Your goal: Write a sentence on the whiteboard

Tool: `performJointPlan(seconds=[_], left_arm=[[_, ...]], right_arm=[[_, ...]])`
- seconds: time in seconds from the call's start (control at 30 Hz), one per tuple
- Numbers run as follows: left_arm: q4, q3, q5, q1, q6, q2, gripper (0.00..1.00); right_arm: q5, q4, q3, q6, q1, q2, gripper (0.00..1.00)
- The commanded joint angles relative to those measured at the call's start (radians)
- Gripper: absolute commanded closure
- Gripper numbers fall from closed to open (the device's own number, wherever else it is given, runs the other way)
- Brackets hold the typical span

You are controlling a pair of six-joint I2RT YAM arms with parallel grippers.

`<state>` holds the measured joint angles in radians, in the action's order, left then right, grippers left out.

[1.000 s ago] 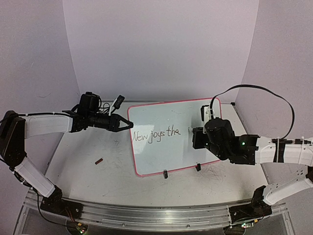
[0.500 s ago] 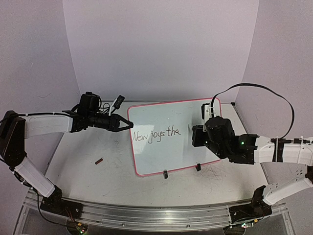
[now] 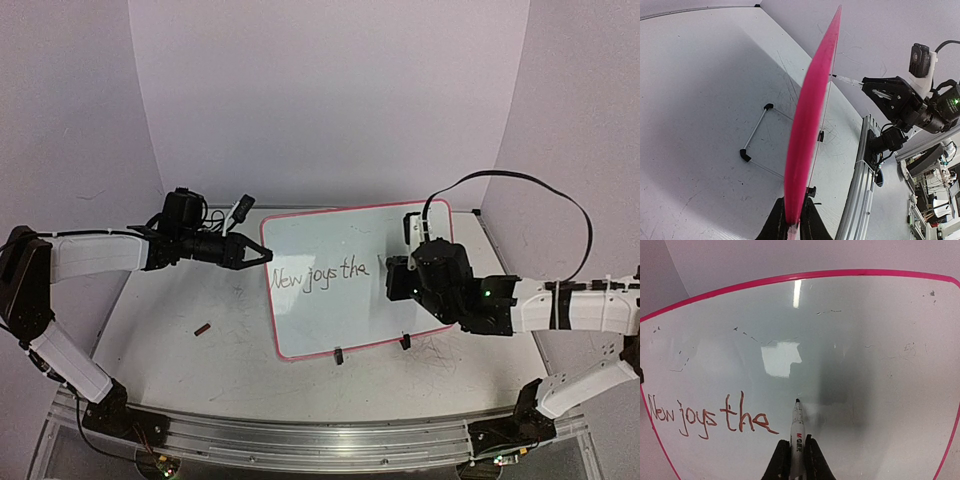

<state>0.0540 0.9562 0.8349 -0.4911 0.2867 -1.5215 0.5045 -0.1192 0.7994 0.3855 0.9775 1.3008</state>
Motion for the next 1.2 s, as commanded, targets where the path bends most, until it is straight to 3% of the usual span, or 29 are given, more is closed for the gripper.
performJointPlan(seconds=[0.0, 1.17], left_arm=[[-0.036, 0.031, 0.008, -0.034, -0.004, 0.004, 0.91], [-0.039, 0.031, 0.007, -0.035, -0.006, 0.004, 0.91]], right_arm=[[0.026, -0.033, 0.027, -0.004, -0.013, 0.02, 1.0], [-0.088, 0.089, -0.05, 0.047, -0.012, -0.011, 1.0]])
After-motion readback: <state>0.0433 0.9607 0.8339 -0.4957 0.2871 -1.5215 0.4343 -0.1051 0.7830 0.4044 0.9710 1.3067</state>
